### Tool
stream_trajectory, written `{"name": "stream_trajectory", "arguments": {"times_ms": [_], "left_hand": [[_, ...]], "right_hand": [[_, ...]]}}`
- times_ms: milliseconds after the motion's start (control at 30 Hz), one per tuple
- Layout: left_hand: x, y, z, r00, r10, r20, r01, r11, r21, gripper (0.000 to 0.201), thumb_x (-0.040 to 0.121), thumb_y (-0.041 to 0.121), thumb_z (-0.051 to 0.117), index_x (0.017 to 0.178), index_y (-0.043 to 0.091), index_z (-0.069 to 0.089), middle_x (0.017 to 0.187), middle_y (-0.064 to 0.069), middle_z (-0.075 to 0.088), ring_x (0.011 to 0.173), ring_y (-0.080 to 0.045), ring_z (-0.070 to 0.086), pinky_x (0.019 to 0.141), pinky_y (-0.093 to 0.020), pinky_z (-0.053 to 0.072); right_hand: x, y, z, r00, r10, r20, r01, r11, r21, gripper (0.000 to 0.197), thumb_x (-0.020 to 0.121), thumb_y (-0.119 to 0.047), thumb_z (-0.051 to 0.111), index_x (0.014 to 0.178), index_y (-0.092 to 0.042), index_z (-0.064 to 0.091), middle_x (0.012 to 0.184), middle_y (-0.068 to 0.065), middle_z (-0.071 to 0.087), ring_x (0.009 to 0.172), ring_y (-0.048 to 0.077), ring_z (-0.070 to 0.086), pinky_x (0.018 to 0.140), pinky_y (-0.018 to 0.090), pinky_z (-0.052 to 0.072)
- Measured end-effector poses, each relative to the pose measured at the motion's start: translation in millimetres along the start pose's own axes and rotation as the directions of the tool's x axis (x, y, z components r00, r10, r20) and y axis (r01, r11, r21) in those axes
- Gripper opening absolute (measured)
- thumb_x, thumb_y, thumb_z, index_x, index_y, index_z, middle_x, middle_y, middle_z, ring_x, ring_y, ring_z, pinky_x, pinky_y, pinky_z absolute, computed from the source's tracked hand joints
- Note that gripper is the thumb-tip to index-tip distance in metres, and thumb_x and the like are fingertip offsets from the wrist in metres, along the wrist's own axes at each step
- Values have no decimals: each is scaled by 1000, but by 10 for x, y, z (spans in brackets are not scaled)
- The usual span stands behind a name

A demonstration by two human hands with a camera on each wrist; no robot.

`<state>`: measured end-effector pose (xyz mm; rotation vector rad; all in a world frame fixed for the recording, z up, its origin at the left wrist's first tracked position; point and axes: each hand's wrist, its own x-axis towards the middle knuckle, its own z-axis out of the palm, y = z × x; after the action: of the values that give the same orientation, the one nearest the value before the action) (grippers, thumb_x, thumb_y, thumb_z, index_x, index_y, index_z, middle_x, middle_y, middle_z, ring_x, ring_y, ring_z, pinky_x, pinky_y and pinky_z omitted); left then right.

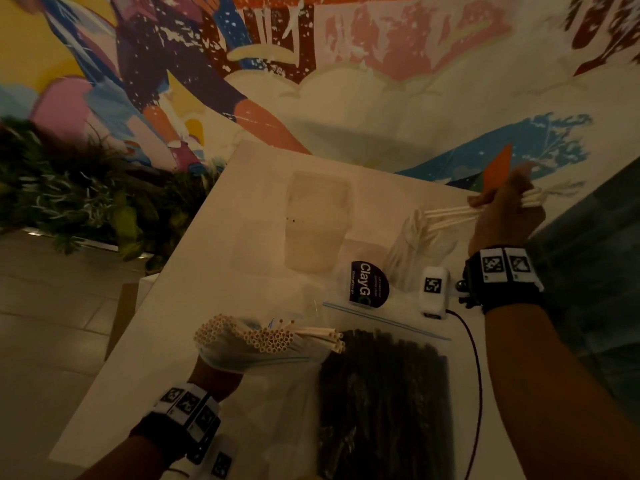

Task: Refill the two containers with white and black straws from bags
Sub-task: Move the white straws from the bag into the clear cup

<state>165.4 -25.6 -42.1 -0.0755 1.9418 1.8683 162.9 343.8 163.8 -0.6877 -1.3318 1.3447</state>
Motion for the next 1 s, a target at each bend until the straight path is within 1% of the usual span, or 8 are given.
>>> {"name": "stream_trajectory", "arguments": {"times_ms": [200, 300, 400, 533, 733, 800, 933, 1000], "left_hand": [[-16, 144, 81, 991, 130, 17, -128, 988, -90, 24, 54, 38, 64, 70, 21, 72, 74, 9, 73, 71, -3, 65, 67, -16, 54], [-27, 158, 120, 986, 150, 68, -144, 985, -93, 12, 81, 1, 60, 77, 12, 61, 69, 14, 72, 66, 3, 64, 63, -10, 51], [-44, 200, 157, 989, 134, 64, -127, 987, -102, 41, 85, -23, 35, 76, 9, 59, 63, 13, 71, 59, 4, 63, 58, -9, 50], [-86, 260, 186, 984, 169, 55, -162, 979, -123, 51, 82, -22, 45, 60, 18, 68, 60, 14, 71, 58, 5, 63, 58, -7, 49], [-74, 289, 198, 984, 174, 45, -164, 970, -179, 31, 67, 0, 54, 50, 19, 70, 60, 13, 71, 58, 4, 62, 58, -9, 50], [-43, 285, 192, 986, 159, 57, -146, 972, -183, 43, 73, -2, 54, 52, 30, 73, 60, 13, 70, 58, 3, 63, 59, -12, 51], [-59, 325, 208, 988, 145, 49, -132, 971, -201, 59, 81, -14, 49, 48, 28, 72, 54, 10, 69, 53, 2, 62, 55, -12, 51], [-67, 343, 212, 992, 118, 49, -103, 964, -244, 68, 86, -19, 36, 46, 23, 72, 51, 7, 68, 51, -1, 62, 52, -14, 52]], "right_hand": [[35, 79, -84, 999, 34, -39, -36, 998, -53, 47, 100, -35, 46, 57, -16, 45, 37, -6, 49, 39, 7, 51, 57, 26, 53], [62, 336, -123, 993, 77, 88, -40, 930, -366, 55, 96, -49, 43, 63, -9, 59, 61, 4, 65, 59, 13, 61, 69, 29, 50], [146, 535, -185, 969, 206, 138, -26, 637, -770, 79, 87, -72, 25, 110, -10, 68, 123, 19, 60, 114, 33, 54, 103, 48, 37], [203, 647, -218, 923, 345, 172, 72, 284, -956, 81, 86, -75, 22, 138, -17, 46, 150, 17, 33, 139, 37, 27, 113, 63, 13], [133, 545, -160, 930, -297, 218, 367, 686, -629, 63, 89, -34, 58, 142, -7, 37, 144, 17, 41, 133, 31, 39, 108, 39, 31], [149, 596, -102, 914, -258, 313, 404, 648, -645, 56, 94, -34, 48, 143, -9, 36, 149, 16, 36, 137, 30, 34, 111, 41, 28], [109, 860, -116, 856, 200, 477, 419, 274, -866, 54, 97, -47, 23, 131, -15, 51, 150, 14, 33, 138, 35, 27, 109, 59, 26], [59, 858, -101, 870, 194, 452, 392, 283, -875, 53, 100, -50, 25, 140, -19, 41, 155, 13, 24, 142, 34, 20, 111, 60, 18]]}}
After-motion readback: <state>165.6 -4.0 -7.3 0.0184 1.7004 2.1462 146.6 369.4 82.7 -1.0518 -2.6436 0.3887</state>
